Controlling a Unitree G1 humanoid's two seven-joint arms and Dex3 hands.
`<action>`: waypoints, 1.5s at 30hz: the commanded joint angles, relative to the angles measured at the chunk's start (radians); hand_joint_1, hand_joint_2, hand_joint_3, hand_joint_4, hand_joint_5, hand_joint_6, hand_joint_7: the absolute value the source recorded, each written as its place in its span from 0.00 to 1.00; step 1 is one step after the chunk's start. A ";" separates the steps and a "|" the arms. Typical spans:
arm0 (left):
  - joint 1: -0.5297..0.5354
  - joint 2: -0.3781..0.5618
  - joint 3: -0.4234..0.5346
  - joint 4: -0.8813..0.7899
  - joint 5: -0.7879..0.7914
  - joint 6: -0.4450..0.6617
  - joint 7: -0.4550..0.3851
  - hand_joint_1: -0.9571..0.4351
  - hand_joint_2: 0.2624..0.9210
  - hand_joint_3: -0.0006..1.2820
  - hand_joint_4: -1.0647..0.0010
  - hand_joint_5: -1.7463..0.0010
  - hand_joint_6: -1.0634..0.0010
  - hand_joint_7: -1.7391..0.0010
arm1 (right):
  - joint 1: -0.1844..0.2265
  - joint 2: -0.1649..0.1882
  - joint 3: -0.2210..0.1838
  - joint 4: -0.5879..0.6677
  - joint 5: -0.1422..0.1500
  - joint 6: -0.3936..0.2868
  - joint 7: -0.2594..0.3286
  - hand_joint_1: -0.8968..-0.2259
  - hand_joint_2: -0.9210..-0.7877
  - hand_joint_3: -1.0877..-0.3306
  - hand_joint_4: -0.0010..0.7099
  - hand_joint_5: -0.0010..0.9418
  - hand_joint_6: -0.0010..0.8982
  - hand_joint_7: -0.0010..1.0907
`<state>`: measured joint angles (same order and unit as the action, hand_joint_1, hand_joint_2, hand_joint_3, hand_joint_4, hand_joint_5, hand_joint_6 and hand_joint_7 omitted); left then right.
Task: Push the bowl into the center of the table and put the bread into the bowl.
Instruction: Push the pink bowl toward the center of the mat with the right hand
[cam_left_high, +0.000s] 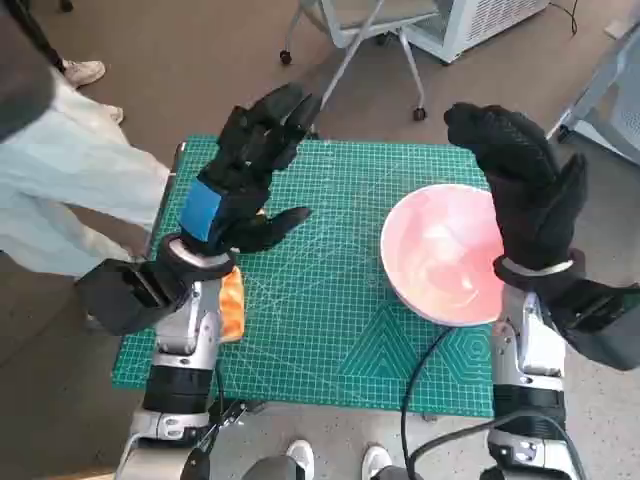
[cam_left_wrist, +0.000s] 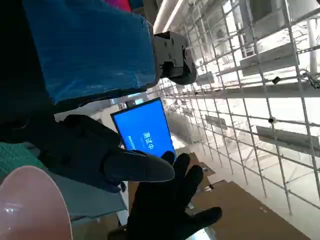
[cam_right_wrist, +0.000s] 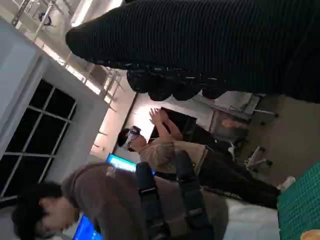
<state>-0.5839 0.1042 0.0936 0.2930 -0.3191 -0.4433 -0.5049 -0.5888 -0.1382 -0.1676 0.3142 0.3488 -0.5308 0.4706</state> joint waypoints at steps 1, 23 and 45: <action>0.011 0.002 -0.001 -0.020 -0.005 0.014 0.000 0.32 1.00 0.22 0.85 1.00 1.00 0.69 | 0.031 0.001 0.001 -0.009 -0.008 0.017 -0.014 0.39 0.00 0.50 0.32 0.01 0.06 0.55; 0.014 0.004 0.005 -0.032 -0.012 0.029 -0.004 0.33 1.00 0.22 0.85 1.00 1.00 0.69 | 0.047 0.004 0.010 -0.045 -0.010 0.047 -0.038 0.39 0.00 0.50 0.32 0.01 0.08 0.55; 0.019 0.012 0.016 -0.020 -0.005 0.007 -0.001 0.30 1.00 0.22 0.85 1.00 1.00 0.69 | 0.007 -0.080 -0.097 0.180 0.026 -0.064 0.020 0.39 0.00 0.53 0.32 0.00 0.16 0.43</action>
<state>-0.5775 0.1092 0.0999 0.2739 -0.3222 -0.4218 -0.5051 -0.5774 -0.1855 -0.2201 0.3962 0.3645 -0.5562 0.4825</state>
